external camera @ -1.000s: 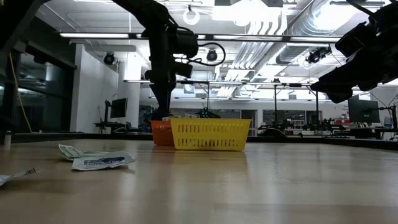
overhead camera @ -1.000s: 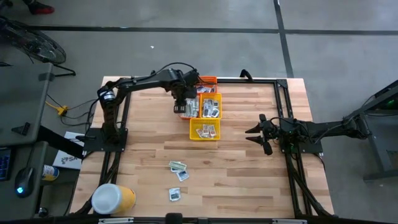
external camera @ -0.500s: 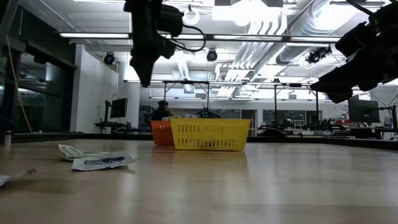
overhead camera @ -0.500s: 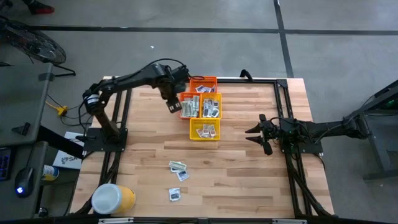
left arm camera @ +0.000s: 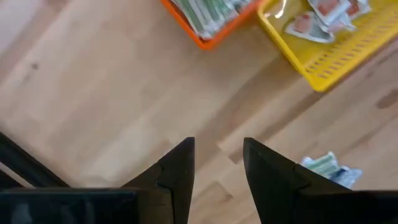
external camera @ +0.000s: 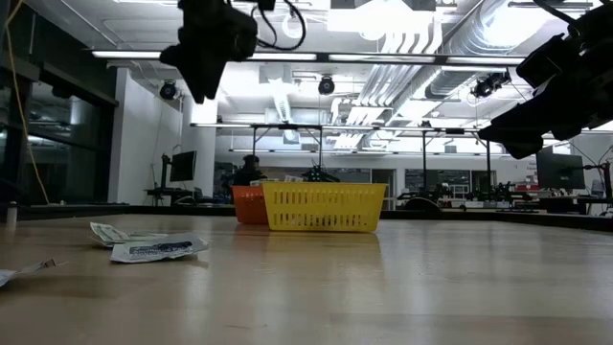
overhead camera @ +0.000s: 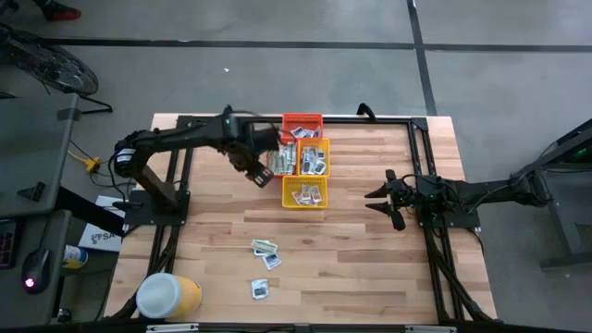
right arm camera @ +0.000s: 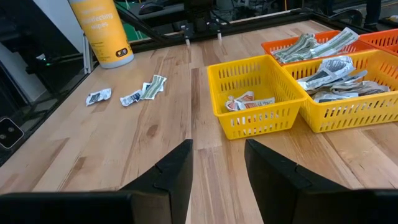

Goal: Pick & Place First Aid Supplies
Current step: Put the bandage into the bottom orange bin

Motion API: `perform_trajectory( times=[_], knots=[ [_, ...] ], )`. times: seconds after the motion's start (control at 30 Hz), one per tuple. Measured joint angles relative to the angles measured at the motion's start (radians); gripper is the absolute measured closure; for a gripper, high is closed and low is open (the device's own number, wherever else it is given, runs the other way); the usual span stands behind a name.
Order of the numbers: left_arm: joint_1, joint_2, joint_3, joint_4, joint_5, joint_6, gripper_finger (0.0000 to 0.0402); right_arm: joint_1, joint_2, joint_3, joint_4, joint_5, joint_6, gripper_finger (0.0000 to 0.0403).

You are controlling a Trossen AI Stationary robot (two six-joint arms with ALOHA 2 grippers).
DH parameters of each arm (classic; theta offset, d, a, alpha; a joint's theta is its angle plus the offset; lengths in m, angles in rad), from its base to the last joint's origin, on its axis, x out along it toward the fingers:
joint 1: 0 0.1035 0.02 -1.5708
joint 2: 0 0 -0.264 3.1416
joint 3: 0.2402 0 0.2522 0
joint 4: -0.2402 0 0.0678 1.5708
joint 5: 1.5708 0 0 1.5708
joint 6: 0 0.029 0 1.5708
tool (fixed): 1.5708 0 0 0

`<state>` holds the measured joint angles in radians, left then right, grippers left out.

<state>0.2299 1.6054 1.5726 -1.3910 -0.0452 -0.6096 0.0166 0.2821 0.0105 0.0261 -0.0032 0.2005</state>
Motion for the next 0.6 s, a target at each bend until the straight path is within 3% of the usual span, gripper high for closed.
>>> perform_trajectory(
  times=[0.3, 0.6],
  knots=[
    [-0.234, 0.0, -0.027, 0.008, -0.031, -0.365, 0.0268, 0.0, 0.0, 0.0, 0.0, 0.0, 0.0, 0.0263],
    [-0.384, 0.001, -0.186, 0.152, 0.045, -0.651, 0.0268, 0.0, 0.0, 0.0, 0.0, 0.0, 0.0, 0.0263]
  ],
)
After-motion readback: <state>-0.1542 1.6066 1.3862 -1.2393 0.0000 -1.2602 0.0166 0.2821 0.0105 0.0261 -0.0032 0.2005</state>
